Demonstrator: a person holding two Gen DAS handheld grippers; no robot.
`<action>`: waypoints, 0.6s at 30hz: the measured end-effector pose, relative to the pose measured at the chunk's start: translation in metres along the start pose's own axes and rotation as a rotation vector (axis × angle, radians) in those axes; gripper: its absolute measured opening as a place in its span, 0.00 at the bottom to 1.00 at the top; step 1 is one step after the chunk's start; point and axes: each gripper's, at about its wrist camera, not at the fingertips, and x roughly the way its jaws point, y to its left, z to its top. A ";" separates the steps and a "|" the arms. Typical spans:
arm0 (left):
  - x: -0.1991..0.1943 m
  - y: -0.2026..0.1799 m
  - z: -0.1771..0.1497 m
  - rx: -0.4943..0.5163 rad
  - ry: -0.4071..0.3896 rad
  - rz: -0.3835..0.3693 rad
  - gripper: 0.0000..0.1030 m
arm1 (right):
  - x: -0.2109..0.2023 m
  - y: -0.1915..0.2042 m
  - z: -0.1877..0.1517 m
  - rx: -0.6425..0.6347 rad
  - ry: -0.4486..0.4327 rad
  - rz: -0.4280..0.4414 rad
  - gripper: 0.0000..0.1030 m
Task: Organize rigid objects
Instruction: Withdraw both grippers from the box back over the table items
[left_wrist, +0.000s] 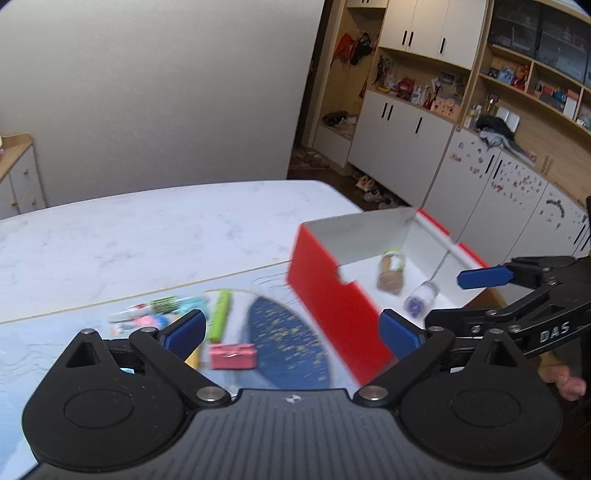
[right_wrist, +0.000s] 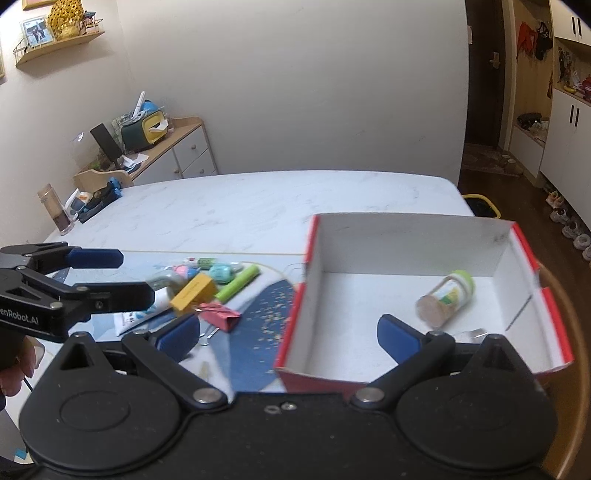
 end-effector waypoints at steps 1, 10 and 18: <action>-0.001 0.006 -0.003 0.002 0.007 0.010 1.00 | 0.003 0.006 -0.001 0.001 0.003 0.001 0.99; 0.001 0.080 -0.037 -0.058 0.053 0.077 1.00 | 0.031 0.050 -0.005 0.000 0.047 -0.007 0.99; 0.016 0.126 -0.061 -0.041 0.065 0.100 1.00 | 0.062 0.086 -0.009 -0.016 0.084 -0.028 0.99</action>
